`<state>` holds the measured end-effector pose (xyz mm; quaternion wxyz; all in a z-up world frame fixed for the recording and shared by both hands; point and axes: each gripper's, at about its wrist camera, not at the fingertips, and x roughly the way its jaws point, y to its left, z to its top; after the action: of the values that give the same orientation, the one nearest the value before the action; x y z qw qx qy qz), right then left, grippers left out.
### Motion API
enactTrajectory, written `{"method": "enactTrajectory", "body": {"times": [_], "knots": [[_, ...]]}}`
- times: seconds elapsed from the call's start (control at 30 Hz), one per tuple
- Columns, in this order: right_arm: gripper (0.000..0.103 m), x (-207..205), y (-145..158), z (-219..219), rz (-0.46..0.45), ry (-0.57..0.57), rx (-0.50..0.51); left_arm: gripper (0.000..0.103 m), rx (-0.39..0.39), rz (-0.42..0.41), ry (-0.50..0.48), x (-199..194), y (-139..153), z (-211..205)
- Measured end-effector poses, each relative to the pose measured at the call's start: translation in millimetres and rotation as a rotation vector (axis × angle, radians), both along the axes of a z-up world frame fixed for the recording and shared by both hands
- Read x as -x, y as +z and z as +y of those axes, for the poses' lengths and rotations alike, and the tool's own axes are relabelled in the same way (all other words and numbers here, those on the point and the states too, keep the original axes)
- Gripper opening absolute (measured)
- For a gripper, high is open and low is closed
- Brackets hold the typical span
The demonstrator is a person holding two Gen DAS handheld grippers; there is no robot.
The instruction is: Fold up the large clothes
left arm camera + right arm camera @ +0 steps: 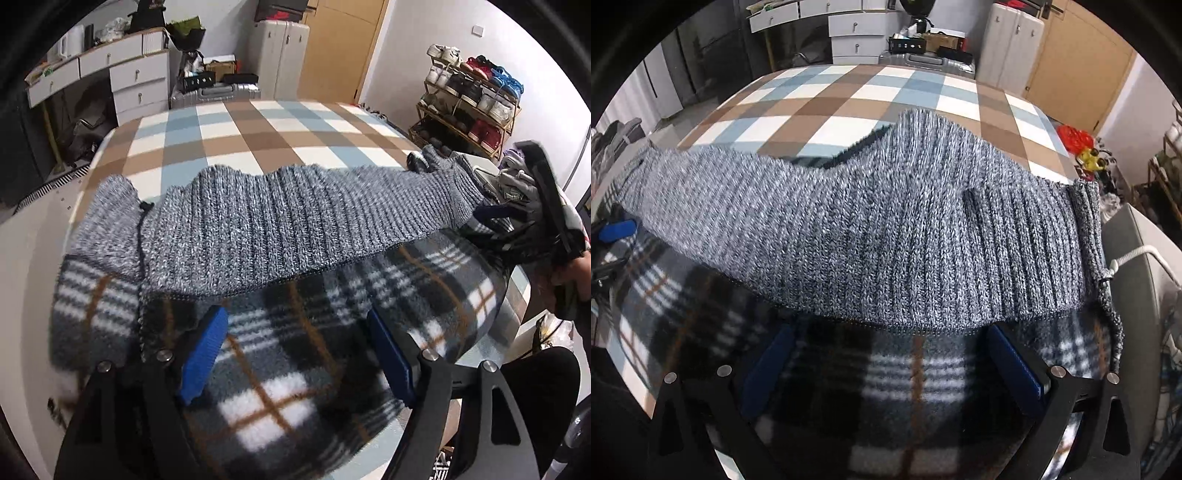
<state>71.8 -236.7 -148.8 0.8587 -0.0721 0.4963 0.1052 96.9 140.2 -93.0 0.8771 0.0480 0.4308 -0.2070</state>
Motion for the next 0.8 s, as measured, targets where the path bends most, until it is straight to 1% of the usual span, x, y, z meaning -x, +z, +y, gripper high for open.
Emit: {"method": "enactTrajectory", "body": {"times": [0.03, 0.1, 0.13, 0.17, 0.2, 0.23, 0.27, 0.3, 0.33, 0.37, 0.4, 0.43, 0.47, 0.6, 0.67, 0.7, 0.77, 0.8], "knots": [[0.102, 4.9, 11.0, -2.2, -0.033, -0.025, -0.026, 0.075, 0.014, -0.019, -0.001, 7.4, 5.3, -1.2], [0.103, 24.2, 34.3, 0.4, -0.094, -0.043, -0.141, 0.075, 0.077, -0.058, -0.023, 18.4, 15.0, -2.6], [0.103, 29.0, 38.1, 4.6, -0.099, -0.022, -0.198, 0.075, 0.108, -0.065, -0.036, 21.2, 19.9, -5.9], [0.103, 35.9, 39.2, 11.7, -0.094, 0.012, -0.232, 0.075, 0.121, -0.066, -0.041, 23.1, 21.7, -8.3], [0.103, 41.5, 35.7, 24.4, -0.089, 0.042, -0.197, 0.075, 0.121, -0.057, -0.047, 24.2, 20.7, -11.3], [0.103, 44.2, 29.9, 35.7, -0.087, 0.059, -0.126, 0.075, 0.112, -0.041, -0.049, 22.3, 17.2, -14.7], [0.103, 46.5, 17.4, 51.1, -0.093, 0.074, 0.002, 0.075, 0.092, -0.012, -0.03, 18.0, 10.5, -16.5], [0.103, 46.3, 8.5, 58.3, -0.102, 0.09, 0.039, 0.075, 0.07, 0.017, -0.011, 14.6, 3.3, -16.5], [0.103, 46.3, 4.2, 59.7, -0.111, 0.099, 0.033, 0.075, 0.044, 0.05, 0.008, 10.4, -5.4, -15.9], [0.103, 45.9, -0.5, 58.8, -0.111, 0.104, 0.006, 0.075, 0.029, 0.077, 0.026, 7.6, -12.7, -14.1], [0.103, 42.5, -7.1, 56.5, -0.079, 0.098, -0.03, 0.075, 0.028, 0.09, 0.037, 5.4, -16.2, -11.8], [0.103, 42.5, -9.8, 55.2, -0.07, 0.096, -0.042, 0.075, 0.036, 0.09, 0.038, 6.5, -16.3, -10.2], [0.103, 43.6, -10.8, 54.9, -0.086, 0.102, -0.032, 0.075, 0.034, 0.08, 0.044, 9.1, -14.8, -9.8], [0.103, 49.7, -11.5, 58.4, -0.126, 0.101, -0.016, 0.075, -0.006, 0.049, 0.042, 14.5, -13.8, -12.6], [0.103, 55.6, -1.1, 50.6, -0.119, 0.086, -0.065, 0.076, -0.008, 0.041, 0.048, 18.0, -12.1, -11.8], [0.103, 60.1, 5.9, 41.6, -0.119, 0.065, -0.118, 0.075, -0.007, 0.039, 0.051, 17.9, -12.2, -10.8], [0.103, 67.5, 18.6, 15.2, -0.124, 0.006, -0.268, 0.075, -0.003, 0.035, 0.059, 17.1, -11.8, -9.3], [0.103, 74.2, 23.0, -1.0, -0.107, -0.025, -0.364, 0.075, -0.005, 0.034, 0.059, 16.6, -12.3, -9.8]]}}
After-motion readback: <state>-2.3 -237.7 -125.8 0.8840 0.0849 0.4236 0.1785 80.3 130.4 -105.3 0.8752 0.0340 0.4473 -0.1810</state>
